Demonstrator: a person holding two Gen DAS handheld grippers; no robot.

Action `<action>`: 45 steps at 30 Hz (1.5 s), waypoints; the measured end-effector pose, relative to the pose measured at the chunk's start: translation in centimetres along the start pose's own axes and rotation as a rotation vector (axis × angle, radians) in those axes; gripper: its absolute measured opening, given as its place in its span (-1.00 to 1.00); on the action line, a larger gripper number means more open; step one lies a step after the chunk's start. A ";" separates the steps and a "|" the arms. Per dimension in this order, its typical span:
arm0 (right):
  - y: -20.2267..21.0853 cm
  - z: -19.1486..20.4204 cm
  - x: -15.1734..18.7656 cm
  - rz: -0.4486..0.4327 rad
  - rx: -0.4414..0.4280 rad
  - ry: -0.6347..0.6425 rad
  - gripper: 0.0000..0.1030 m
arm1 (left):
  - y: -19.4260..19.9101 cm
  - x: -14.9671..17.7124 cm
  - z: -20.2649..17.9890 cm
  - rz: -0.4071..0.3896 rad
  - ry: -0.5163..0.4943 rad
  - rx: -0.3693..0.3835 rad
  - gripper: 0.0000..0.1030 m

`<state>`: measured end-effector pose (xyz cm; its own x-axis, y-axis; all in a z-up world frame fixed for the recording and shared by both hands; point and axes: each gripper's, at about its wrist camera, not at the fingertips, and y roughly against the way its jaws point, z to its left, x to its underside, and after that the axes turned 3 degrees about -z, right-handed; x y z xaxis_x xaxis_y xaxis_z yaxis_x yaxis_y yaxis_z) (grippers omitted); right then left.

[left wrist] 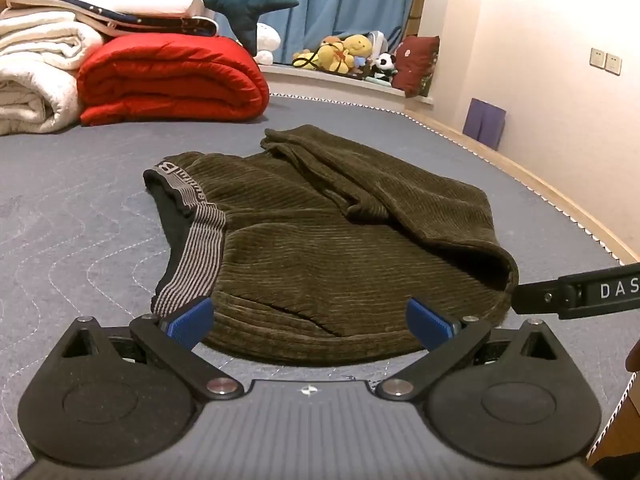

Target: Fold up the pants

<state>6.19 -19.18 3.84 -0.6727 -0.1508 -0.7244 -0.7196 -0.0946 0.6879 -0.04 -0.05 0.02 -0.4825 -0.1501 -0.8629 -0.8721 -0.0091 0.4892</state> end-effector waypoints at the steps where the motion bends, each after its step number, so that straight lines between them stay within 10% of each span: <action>1: 0.0 0.1 0.0 0.000 0.000 0.001 0.99 | 0.1 0.0 -0.1 -0.003 -0.003 -0.001 0.99; 29: -0.5 -0.7 0.0 -0.022 0.040 -0.027 0.76 | -0.1 0.2 0.2 0.009 -0.013 -0.015 0.97; 34: -1.0 -0.6 0.1 0.006 0.016 -0.039 0.02 | -0.1 0.2 0.1 0.017 -0.036 -0.019 0.51; 45: -0.7 -0.1 -0.1 -0.012 -0.022 -0.020 0.01 | 0.4 0.1 0.0 -0.026 -0.048 0.050 -0.47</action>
<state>6.73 -19.16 3.42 -0.6672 -0.1301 -0.7335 -0.7241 -0.1179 0.6795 -0.42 -0.07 0.13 -0.4621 -0.1033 -0.8808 -0.8867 0.0374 0.4608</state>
